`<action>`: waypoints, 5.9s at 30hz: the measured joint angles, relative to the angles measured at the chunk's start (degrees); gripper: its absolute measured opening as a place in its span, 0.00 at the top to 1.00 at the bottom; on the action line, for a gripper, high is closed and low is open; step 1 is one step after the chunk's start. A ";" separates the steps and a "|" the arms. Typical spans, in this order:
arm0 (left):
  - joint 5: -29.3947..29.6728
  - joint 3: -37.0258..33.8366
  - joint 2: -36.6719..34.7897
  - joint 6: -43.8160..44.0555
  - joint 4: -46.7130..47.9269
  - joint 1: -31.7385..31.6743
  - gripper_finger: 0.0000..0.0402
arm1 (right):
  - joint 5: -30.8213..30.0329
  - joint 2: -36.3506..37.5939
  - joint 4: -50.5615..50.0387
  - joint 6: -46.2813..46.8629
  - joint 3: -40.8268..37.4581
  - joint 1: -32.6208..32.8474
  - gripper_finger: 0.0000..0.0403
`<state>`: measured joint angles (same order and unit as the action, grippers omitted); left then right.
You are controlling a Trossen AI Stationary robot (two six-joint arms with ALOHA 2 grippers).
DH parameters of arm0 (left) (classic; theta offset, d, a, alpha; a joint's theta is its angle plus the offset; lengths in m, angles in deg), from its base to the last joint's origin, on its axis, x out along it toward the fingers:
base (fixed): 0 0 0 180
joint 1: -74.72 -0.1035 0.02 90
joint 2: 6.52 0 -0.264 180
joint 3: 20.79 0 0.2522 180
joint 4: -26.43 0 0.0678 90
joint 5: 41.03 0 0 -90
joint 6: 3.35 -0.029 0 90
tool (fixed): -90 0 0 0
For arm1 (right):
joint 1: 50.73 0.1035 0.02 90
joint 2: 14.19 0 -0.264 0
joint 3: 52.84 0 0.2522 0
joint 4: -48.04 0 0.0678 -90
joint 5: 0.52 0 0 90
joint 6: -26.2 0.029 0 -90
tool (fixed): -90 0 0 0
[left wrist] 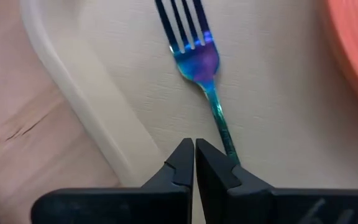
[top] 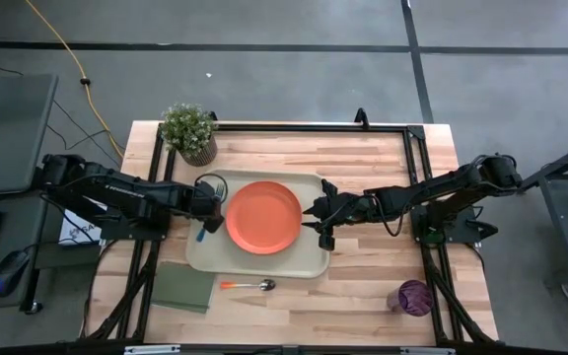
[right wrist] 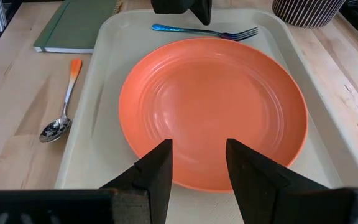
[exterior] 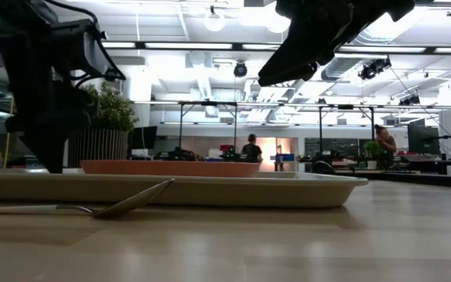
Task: Pick and place plate/cup/fork/spoon on tray
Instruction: Put the blue fork on the left side of the gray tray, then put the orange spoon beside the blue fork on the gray tray
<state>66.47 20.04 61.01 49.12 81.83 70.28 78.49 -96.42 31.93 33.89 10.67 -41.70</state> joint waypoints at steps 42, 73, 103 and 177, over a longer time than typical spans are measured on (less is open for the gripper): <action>-1.46 0.04 4.28 5.88 -11.78 9.11 1.00 | 0.02 0.00 -0.02 0.00 0.00 0.02 0.65; -13.65 5.87 4.24 13.48 -2.33 19.18 1.00 | 0.07 0.00 -0.01 0.02 0.01 0.02 0.65; -12.04 5.75 11.10 17.23 -14.73 28.08 1.00 | 0.24 0.00 0.08 0.44 0.02 0.02 0.65; 7.31 27.19 34.15 -25.72 -18.74 30.89 1.00 | 0.20 -3.11 -0.01 1.26 0.02 0.26 0.65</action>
<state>73.78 47.23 95.16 23.39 63.10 101.17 78.69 -99.53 31.92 35.15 10.70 -41.44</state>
